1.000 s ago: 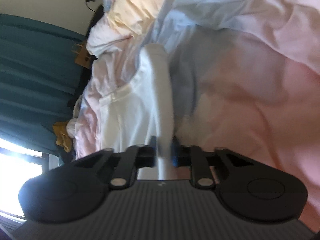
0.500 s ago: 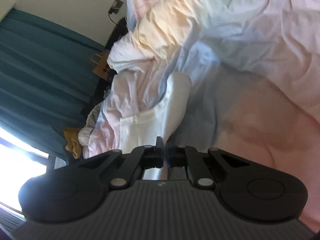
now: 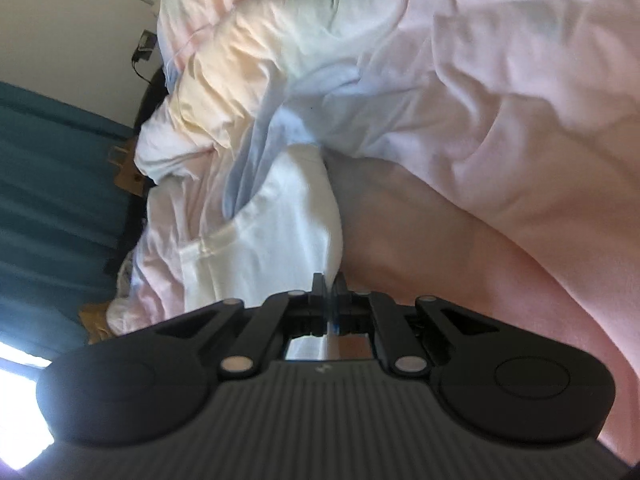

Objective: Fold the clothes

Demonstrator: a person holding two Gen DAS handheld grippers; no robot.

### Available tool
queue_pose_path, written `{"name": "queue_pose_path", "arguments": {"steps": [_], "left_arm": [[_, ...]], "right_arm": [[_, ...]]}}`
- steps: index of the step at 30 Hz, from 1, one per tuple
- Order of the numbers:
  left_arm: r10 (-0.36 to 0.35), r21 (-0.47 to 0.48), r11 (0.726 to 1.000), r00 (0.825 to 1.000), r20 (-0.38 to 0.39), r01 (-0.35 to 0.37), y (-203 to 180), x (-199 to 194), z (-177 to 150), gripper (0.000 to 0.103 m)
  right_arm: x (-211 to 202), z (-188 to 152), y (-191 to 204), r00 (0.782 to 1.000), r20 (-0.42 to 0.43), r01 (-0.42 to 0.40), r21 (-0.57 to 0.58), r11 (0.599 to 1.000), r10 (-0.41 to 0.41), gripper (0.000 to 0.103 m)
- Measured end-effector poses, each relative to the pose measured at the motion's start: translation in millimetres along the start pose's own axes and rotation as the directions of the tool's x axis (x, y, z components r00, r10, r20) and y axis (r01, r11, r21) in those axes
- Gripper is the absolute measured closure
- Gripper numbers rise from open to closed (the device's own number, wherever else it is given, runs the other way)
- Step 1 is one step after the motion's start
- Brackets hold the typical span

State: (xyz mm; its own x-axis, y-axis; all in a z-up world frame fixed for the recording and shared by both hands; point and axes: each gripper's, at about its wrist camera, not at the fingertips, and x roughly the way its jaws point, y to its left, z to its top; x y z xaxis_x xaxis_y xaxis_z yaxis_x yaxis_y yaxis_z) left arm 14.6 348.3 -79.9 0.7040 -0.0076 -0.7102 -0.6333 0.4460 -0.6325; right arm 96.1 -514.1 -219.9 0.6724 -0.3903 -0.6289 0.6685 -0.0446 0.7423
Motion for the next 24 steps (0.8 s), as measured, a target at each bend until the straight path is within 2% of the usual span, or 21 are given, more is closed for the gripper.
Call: {"name": "queue_pose_path", "arguments": {"steps": [3, 6, 12, 16, 18, 20, 22, 24], "left_arm": [[-0.023, -0.038, 0.999, 0.999, -0.038, 0.021, 6.8, -0.2, -0.6, 0.095], [-0.046, -0.038, 0.998, 0.997, -0.059, 0.044, 9.3, -2.3, -2.5, 0.093], [-0.107, -0.053, 0.993, 0.990, -0.095, 0.103, 15.6, -19.0, -12.5, 0.073], [-0.093, 0.056, 0.994, 0.993, -0.073, 0.098, 1.8, -40.9, -20.3, 0.060], [-0.098, 0.133, 0.986, 0.994, -0.045, 0.104, -12.0, -50.1, -29.1, 0.056], [-0.105, 0.210, 0.972, 0.994, -0.017, 0.107, -25.9, -59.2, -38.0, 0.052], [-0.117, 0.281, 0.953, 0.993, -0.010, 0.115, -42.8, -60.3, -48.3, 0.051], [-0.134, 0.364, 0.922, 0.991, -0.018, 0.131, -62.7, -58.8, -61.3, 0.050]], "right_arm": [[-4.8, 0.7, 0.4, 0.998, 0.007, -0.059, 0.006, 0.998, 0.059, 0.097], [-7.0, -1.3, 2.4, 0.997, 0.000, -0.074, -0.007, 0.997, 0.074, 0.097], [-3.6, 3.4, -11.5, 0.997, -0.051, -0.055, 0.072, 0.996, 0.059, 0.094], [-9.0, 7.4, -13.3, 0.998, -0.033, -0.043, 0.089, 0.995, 0.046, 0.089], [-13.1, 8.8, -14.1, 0.999, 0.004, -0.036, 0.100, 0.994, 0.036, 0.077], [-15.0, 11.6, -14.8, 0.998, 0.039, -0.049, 0.119, 0.992, 0.045, 0.053], [-11.8, 17.2, -14.1, 0.996, 0.062, -0.067, 0.124, 0.990, 0.060, 0.050], [0.8, 26.5, -8.5, 0.995, 0.057, -0.088, 0.089, 0.992, 0.083, 0.050]]}}
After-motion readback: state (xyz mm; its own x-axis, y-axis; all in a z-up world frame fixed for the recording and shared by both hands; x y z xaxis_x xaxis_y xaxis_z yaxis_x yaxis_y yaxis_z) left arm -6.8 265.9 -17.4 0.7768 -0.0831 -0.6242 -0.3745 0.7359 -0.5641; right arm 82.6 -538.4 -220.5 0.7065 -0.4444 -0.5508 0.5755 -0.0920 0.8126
